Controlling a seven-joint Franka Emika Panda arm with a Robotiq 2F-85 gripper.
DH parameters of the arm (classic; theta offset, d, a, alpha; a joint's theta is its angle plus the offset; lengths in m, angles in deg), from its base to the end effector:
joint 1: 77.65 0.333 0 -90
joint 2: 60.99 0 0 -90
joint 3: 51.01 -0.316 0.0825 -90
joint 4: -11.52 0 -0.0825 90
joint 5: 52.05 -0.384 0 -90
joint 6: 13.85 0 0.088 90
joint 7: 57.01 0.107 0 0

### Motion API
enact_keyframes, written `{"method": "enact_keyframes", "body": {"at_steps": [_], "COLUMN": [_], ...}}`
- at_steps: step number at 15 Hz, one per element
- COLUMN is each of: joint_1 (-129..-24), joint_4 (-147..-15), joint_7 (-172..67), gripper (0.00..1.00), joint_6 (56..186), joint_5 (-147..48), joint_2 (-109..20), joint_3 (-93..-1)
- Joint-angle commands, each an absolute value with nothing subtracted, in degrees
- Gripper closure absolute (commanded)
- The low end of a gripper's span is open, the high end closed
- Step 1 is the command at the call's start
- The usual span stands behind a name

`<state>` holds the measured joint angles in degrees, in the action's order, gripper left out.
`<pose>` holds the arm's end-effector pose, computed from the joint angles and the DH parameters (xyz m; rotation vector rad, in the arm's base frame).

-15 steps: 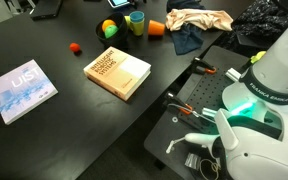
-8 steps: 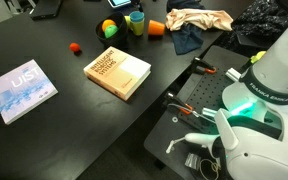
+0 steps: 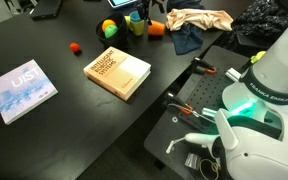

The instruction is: Stack the cups together

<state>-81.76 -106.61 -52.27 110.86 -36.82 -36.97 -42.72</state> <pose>0.5431 -0.1299 0.2108 2.8680 -0.1580 -0.4636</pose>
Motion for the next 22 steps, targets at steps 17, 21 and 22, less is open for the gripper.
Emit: {"method": "enact_keyframes", "body": {"at_steps": [17, 21, 22], "joint_1": [-76.1, -75.4, -75.3], "joint_4": [-105.3, -104.4, -104.5], "joint_7": [-25.9, -22.9, -22.4], "gripper": [0.00, 0.00, 0.00], "joint_6": [117.3, 119.9, 120.9], "joint_5": [-32.7, -32.1, -31.9], "joint_2": [-31.3, -31.0, -31.0], "joint_3": [-38.4, -37.5, -37.3]}}
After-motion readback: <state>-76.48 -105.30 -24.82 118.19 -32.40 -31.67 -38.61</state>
